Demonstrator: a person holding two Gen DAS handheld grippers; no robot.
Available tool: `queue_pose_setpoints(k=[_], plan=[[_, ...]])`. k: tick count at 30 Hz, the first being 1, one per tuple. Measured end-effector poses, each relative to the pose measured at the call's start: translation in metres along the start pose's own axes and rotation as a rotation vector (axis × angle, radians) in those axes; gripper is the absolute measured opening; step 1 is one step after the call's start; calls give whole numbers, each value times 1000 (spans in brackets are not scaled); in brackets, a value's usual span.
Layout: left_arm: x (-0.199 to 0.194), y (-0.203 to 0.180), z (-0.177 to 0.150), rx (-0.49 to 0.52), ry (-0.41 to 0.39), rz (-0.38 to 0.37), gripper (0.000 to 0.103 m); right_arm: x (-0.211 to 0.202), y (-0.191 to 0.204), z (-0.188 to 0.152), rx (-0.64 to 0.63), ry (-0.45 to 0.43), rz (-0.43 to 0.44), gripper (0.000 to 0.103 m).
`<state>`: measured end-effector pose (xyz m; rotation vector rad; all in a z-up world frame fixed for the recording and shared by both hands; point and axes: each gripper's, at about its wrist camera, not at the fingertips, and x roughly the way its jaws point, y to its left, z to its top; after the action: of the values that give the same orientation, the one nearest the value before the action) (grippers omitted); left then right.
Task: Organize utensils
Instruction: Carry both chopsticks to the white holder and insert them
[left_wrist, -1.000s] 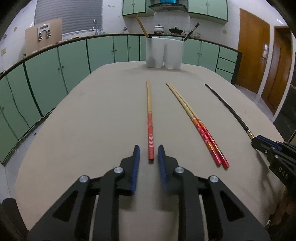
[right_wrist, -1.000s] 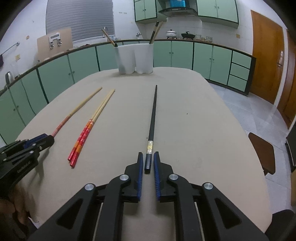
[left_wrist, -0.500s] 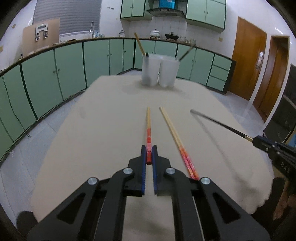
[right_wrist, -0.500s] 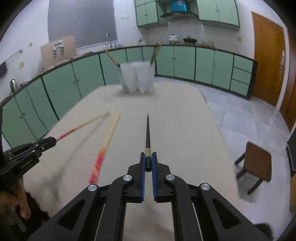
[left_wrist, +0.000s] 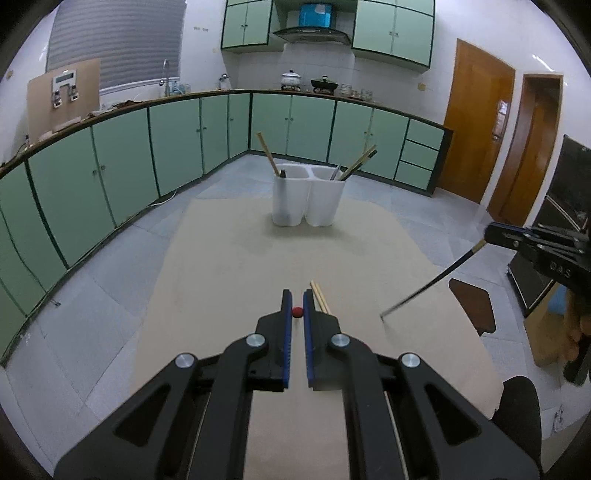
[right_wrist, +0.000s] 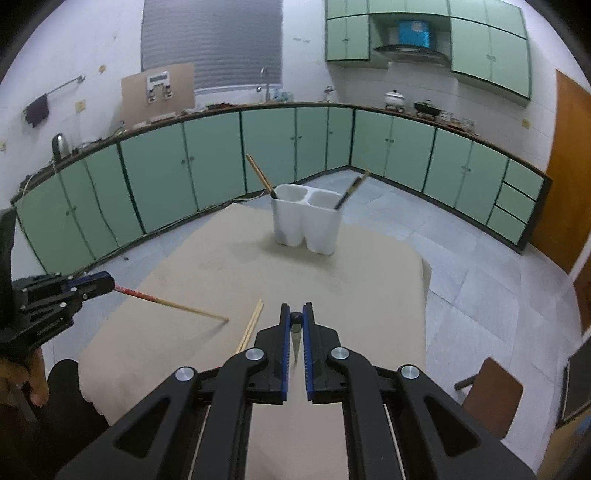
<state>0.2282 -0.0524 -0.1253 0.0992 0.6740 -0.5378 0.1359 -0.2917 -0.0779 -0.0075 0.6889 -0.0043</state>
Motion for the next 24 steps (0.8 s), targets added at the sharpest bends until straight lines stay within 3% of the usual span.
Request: queue_pose_setpoints(k=[3,8,16,24], plan=[[0,3,17,11,11,-14,5,9,1,16,-22,37,15,6],[16,8,38,10,101,-62,5,25,4,38,-45,90,32,6],[20,5,82,54,163,-99,5,19,-1,81,-46,93,51,6],[7,0,154,105,132,-103,5,2,-12,147,-28,41,37,6]])
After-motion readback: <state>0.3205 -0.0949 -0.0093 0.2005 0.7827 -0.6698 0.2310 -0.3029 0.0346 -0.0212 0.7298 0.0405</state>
